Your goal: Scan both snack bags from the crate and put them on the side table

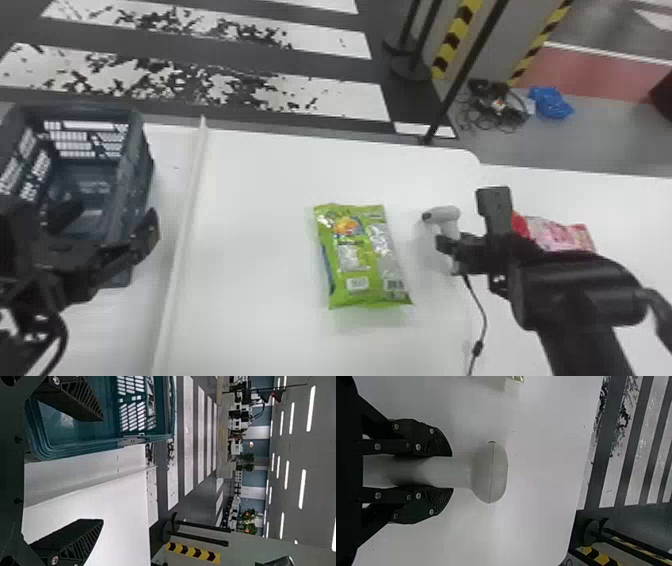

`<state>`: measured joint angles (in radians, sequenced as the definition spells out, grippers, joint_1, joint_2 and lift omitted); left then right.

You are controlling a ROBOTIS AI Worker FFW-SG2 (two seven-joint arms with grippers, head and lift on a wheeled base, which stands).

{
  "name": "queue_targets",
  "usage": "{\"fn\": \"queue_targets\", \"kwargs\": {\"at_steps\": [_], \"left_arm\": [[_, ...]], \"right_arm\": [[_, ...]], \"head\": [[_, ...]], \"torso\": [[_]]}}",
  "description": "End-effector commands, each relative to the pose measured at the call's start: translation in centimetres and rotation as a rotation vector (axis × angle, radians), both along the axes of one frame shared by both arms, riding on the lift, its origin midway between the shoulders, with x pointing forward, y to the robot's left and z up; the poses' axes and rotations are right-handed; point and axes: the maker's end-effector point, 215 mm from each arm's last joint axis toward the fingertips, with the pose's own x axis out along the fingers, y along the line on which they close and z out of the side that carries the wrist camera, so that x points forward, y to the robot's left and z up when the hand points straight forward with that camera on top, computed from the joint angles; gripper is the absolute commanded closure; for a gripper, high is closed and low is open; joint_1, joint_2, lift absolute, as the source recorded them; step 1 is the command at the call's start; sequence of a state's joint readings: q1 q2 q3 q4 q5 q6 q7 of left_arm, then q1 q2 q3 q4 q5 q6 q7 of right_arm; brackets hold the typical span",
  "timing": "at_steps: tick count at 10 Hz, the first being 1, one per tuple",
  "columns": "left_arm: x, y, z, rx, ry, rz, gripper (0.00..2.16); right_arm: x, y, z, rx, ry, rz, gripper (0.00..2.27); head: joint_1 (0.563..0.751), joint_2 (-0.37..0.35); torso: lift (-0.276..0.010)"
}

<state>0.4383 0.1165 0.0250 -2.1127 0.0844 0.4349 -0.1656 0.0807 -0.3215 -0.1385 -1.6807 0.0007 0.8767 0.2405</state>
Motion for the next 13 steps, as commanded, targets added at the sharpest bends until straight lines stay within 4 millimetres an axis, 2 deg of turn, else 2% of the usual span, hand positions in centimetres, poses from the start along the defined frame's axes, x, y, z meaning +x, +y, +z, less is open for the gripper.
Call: {"fn": "queue_targets", "kwargs": {"at_steps": [1, 4, 6, 8, 10, 13], "left_arm": [[0.1, 0.1, 0.0, 0.001, -0.001, 0.003, 0.09], [0.0, 0.2, -0.2, 0.002, 0.005, 0.006, 0.09], [0.0, 0.2, -0.6, 0.001, 0.011, 0.007, 0.09], [0.0, 0.3, -0.7, -0.002, 0.012, 0.009, 0.09], [-0.1, 0.5, -1.1, -0.001, 0.020, 0.015, 0.09], [-0.1, 0.7, -1.2, -0.001, 0.022, 0.020, 0.09]], "right_arm": [[-1.5, 0.6, 2.3, -0.004, -0.001, -0.004, 2.25], [-7.9, 3.9, 5.6, 0.017, 0.071, 0.007, 2.25], [-11.9, 6.2, 6.4, 0.044, 0.129, 0.016, 2.25], [-14.9, 8.4, 6.4, 0.068, 0.179, 0.033, 2.25], [-16.3, 10.8, 6.8, 0.095, 0.199, 0.067, 2.25], [-16.9, 13.4, 6.3, 0.118, 0.222, 0.113, 2.25]], "head": [[0.695, -0.233], [0.695, -0.219], [0.695, -0.205], [0.695, -0.183], [0.695, -0.160], [0.695, -0.103]], "torso": [[-0.087], [-0.087], [-0.087], [-0.087], [-0.087], [-0.087]]}}
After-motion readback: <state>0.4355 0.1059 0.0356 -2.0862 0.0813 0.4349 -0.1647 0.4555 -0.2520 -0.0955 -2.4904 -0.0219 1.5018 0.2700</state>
